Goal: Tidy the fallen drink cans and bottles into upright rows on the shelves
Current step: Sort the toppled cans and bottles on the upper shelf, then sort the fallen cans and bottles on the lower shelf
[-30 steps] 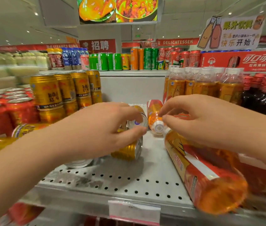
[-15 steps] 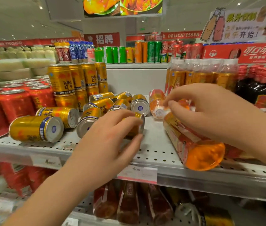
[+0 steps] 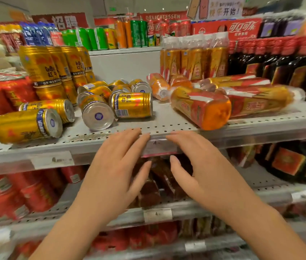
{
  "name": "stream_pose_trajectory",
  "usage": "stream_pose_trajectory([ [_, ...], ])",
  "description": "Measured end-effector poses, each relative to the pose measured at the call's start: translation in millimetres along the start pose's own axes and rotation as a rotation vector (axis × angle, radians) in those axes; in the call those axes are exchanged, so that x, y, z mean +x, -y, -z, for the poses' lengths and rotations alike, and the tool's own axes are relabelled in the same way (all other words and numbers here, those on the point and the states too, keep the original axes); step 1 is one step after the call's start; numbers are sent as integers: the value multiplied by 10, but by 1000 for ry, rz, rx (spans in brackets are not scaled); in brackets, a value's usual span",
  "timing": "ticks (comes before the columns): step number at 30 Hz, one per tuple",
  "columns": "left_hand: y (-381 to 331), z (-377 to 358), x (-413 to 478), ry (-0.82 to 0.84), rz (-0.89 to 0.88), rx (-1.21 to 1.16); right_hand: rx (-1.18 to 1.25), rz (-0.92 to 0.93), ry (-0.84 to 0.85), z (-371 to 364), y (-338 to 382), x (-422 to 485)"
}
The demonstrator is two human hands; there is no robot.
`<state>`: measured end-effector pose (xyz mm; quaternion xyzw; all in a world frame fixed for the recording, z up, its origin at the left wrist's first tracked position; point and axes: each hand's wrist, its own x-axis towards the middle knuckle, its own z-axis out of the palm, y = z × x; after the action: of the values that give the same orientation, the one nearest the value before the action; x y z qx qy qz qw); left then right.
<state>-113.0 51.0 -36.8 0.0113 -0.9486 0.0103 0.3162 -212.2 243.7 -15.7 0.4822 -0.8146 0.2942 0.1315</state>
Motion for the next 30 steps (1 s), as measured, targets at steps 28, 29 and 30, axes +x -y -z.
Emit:
stream_pose_trajectory([
  [28, -1196, -1692, -509, 307, 268, -451, 116, -720, -125, -866, -1789, -1156],
  [29, -1244, -1759, -399, 300, 298, -476, 40, -720, -75, -892, -1872, -1091],
  [30, -1282, -1827, -306, 292, 330, -497, -35, -710, -35, -924, -1936, -1035],
])
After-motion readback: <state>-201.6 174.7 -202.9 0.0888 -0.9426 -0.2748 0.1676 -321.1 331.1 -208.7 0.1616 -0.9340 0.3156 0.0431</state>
